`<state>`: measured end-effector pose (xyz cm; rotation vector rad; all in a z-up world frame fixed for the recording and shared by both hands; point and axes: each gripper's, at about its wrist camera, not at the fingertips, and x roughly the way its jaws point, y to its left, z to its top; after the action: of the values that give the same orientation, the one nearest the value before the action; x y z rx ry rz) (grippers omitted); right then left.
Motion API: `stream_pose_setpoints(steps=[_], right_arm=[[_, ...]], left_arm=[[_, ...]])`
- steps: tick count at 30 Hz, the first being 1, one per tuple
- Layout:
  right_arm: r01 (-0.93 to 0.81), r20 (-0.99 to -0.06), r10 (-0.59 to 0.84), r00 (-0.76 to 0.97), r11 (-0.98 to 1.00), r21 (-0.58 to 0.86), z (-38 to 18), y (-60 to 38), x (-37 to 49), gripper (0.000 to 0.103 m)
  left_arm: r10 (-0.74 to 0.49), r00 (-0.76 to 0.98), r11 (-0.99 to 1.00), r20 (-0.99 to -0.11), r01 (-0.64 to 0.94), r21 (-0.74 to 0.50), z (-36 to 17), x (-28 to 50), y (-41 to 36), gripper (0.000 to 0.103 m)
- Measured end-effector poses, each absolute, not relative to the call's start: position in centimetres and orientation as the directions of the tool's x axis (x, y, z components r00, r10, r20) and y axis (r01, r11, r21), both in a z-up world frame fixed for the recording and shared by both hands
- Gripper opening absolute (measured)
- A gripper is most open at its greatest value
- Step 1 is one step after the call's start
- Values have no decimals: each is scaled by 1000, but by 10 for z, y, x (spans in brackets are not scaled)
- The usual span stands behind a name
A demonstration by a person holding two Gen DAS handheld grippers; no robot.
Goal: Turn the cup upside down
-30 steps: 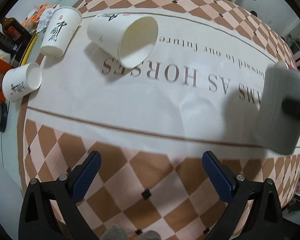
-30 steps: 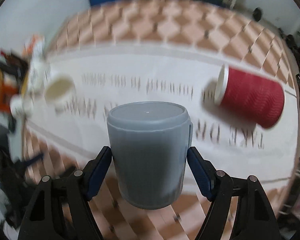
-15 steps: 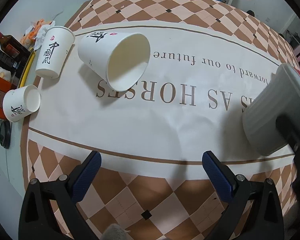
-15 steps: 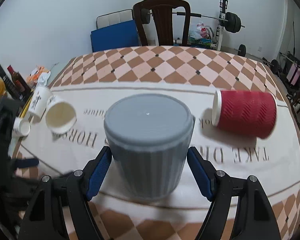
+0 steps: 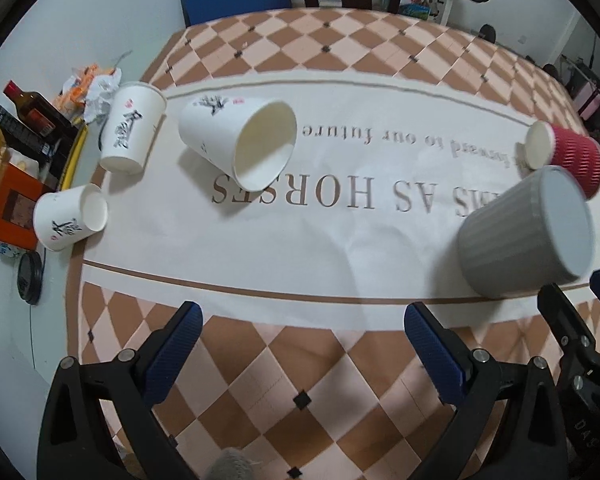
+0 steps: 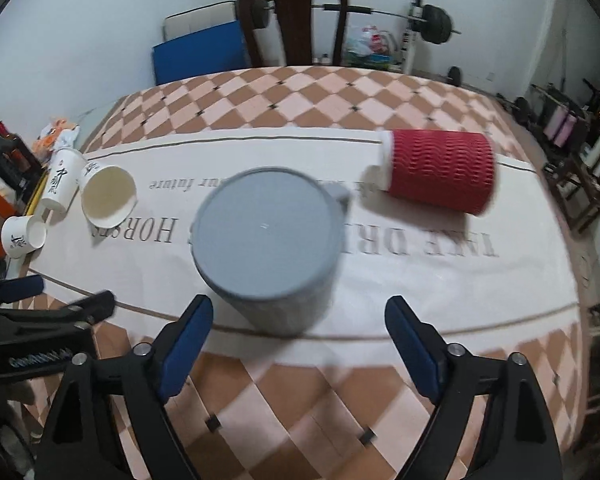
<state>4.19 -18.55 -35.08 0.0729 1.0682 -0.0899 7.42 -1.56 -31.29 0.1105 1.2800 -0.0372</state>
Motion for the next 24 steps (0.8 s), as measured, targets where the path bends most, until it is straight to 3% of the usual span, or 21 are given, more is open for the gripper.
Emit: stream_pose_setpoints(steps=[5, 16, 24], right_arm=[[191, -868, -125, 481, 981, -35, -308, -195, 14, 101], [286, -798, -251, 547, 953, -103, -159, -199, -61, 101], [296, -782, -257, 568, 950, -97, -84, -204, -98, 101]], left_arm=[[-2, 339, 991, -941, 128, 44, -269, 51, -15, 103], [-74, 499, 983, -864, 184, 22, -144, -9, -23, 103], [-66, 584, 989, -809, 146, 25, -75, -43, -25, 103]])
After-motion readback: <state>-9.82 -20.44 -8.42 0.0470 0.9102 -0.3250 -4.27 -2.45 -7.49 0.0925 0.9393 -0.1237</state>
